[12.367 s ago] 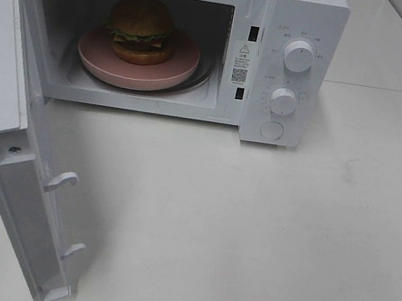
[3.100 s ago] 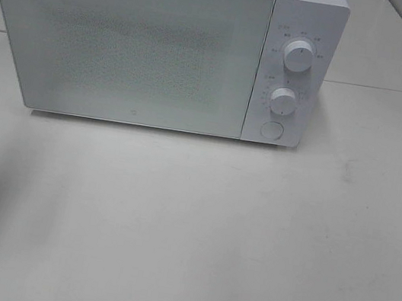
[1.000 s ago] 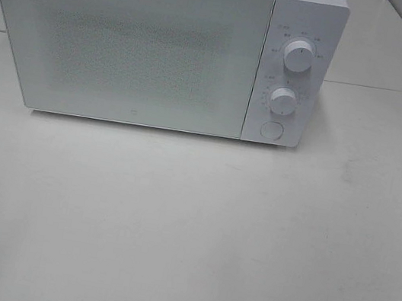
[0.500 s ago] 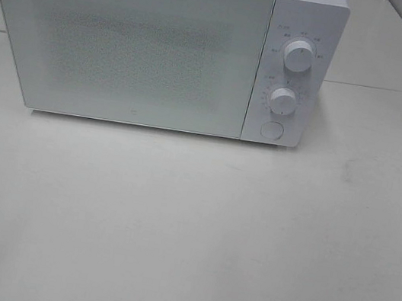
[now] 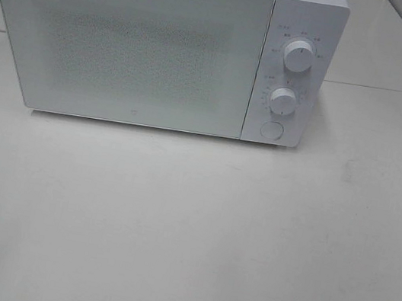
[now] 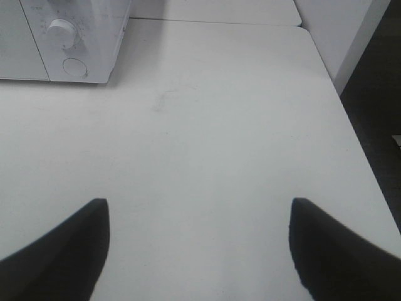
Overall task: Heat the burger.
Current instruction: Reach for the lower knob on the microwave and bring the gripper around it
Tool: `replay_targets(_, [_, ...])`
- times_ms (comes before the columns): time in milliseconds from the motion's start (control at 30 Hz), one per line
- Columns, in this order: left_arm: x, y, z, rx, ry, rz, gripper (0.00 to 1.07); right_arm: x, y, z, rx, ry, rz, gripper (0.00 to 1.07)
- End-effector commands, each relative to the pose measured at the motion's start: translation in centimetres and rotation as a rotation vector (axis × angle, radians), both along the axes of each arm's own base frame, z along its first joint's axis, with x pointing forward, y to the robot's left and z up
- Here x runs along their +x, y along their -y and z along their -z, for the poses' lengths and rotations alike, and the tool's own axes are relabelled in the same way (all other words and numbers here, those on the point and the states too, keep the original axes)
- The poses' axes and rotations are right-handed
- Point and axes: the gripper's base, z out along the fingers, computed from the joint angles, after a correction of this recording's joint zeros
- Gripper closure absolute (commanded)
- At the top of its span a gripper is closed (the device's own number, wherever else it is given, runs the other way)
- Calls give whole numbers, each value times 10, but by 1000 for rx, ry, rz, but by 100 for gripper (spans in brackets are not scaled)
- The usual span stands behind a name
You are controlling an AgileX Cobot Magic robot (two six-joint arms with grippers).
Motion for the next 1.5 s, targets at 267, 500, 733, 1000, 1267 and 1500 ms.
replay_targets(267, [-3,0,0,1,30,0,6,13,-2,-15,4,28,-4,32])
replay_targets(500, [-3,0,0,1,30,0,6,33,-5,-25,5,86,-22,32])
replay_targets(733, [-3,0,0,1,30,0,6,63,-9,-29,-2,72,-38,32])
replay_targets(1000, [-3,0,0,1,30,0,6,92,-14,-29,-4,105,-61,32])
replay_targets(1267, [-3,0,0,1,30,0,6,120,-18,-31,1,153,-82,32])
replay_targets(1500, [-3,0,0,1,30,0,6,152,-23,-24,5,145,-100,32])
